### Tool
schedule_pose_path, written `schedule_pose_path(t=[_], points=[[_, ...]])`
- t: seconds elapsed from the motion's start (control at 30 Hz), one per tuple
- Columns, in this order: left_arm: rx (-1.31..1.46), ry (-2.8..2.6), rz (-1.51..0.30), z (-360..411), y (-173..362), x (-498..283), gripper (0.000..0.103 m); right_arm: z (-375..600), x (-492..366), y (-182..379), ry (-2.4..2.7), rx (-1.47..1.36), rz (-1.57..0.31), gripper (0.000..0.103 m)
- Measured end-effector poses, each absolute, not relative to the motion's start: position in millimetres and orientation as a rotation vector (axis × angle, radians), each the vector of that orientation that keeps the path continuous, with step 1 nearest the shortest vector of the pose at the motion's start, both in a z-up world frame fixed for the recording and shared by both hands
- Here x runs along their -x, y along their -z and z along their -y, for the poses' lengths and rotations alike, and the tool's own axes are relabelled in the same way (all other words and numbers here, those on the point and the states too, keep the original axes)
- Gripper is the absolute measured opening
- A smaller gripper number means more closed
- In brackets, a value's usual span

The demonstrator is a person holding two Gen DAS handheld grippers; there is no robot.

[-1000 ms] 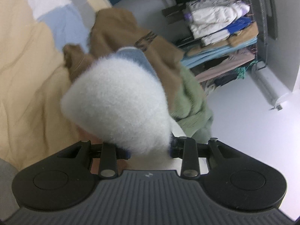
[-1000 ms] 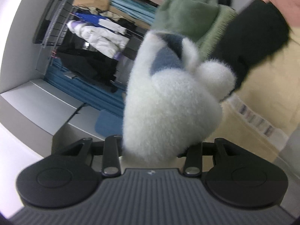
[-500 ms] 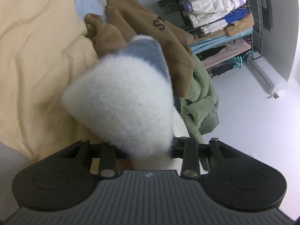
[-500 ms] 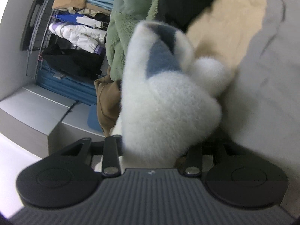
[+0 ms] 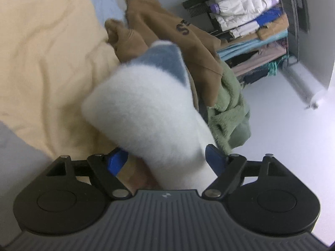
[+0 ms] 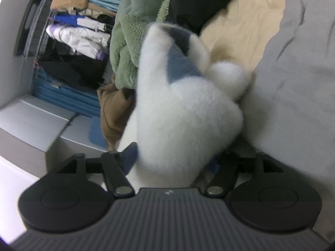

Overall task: Fold large clothes
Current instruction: 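Lower the folded sweater onto the quilt with both grippers and release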

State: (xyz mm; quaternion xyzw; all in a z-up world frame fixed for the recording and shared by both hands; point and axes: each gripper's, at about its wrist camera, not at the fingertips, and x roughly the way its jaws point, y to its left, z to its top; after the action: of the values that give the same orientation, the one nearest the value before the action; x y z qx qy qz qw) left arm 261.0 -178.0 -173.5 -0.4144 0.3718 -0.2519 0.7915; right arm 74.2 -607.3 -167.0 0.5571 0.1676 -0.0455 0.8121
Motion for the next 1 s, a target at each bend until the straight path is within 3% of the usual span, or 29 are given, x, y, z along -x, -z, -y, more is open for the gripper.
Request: schedule_pose_path(t=[0.23, 0.67, 1.0], points=[[0.684, 0.507, -0.761, 164, 117, -227, 0.084, 597, -41, 133, 0.127, -1.091, -0.388, 0.073], [0.349, 0.567, -0.529, 162, -47, -139, 0.084, 554, -10, -7, 0.034, -0.846, -0.263, 0.073], [0.249, 0.619, -0.46, 155, -110, -63, 0.084, 484, 20, -78, -0.04, -0.587, -0.296, 0.073]])
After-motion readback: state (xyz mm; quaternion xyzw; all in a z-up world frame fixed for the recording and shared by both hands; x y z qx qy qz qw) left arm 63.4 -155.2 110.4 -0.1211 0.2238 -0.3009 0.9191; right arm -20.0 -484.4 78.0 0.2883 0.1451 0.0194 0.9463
